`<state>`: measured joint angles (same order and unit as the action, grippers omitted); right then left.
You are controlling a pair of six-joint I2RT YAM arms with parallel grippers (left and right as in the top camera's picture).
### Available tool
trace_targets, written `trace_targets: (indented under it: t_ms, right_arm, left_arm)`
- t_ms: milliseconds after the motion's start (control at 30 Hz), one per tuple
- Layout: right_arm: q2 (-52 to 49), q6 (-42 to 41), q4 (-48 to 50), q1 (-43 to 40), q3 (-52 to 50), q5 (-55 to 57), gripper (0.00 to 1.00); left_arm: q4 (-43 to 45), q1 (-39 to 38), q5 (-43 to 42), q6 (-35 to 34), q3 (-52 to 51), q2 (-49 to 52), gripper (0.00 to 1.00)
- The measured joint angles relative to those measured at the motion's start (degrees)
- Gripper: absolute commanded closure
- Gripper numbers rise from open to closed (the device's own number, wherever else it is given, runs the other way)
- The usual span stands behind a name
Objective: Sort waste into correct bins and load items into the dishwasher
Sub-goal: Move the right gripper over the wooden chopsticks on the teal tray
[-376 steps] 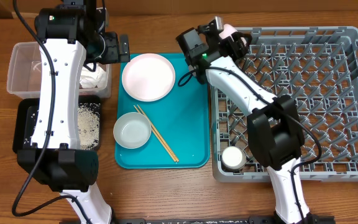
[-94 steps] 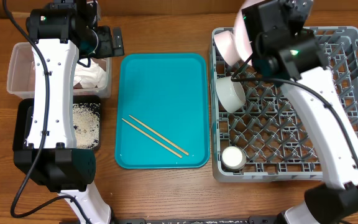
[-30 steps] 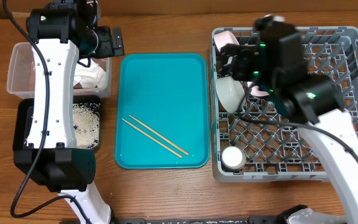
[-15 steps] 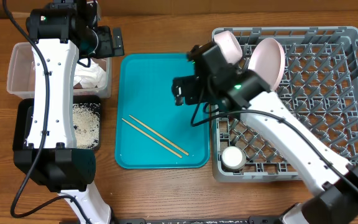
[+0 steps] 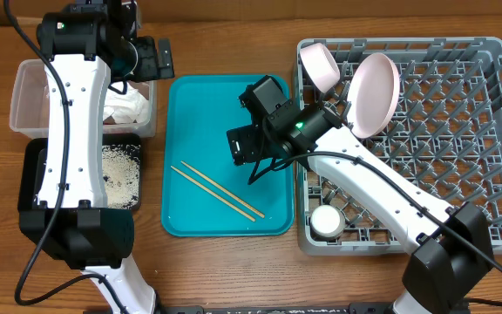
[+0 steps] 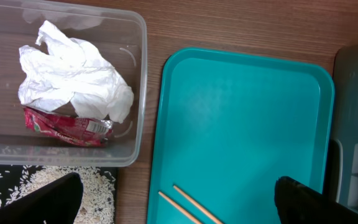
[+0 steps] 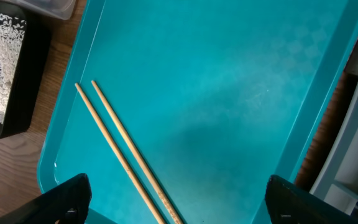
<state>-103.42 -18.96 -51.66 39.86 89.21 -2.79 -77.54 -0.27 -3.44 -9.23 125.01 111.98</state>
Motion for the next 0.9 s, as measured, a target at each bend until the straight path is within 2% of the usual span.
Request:
trace_targets:
  t_ms: [367, 567, 900]
  right_arm:
    - [0.0, 1.3, 1.1, 0.4, -0.7, 0.0, 0.11]
    - [-0.6, 4.3, 3.7, 3.3, -3.5, 0.0, 0.13]
    - [-9.7, 11.1, 8.8, 10.1, -3.7, -0.1, 0.2]
  left_arm:
    - [0.0, 0.0, 0.0, 0.0, 0.0, 0.0, 0.0]
    - [0.0, 0.0, 0.0, 0.0, 0.0, 0.0, 0.0]
    - [0.0, 0.0, 0.0, 0.0, 0.0, 0.0, 0.0]
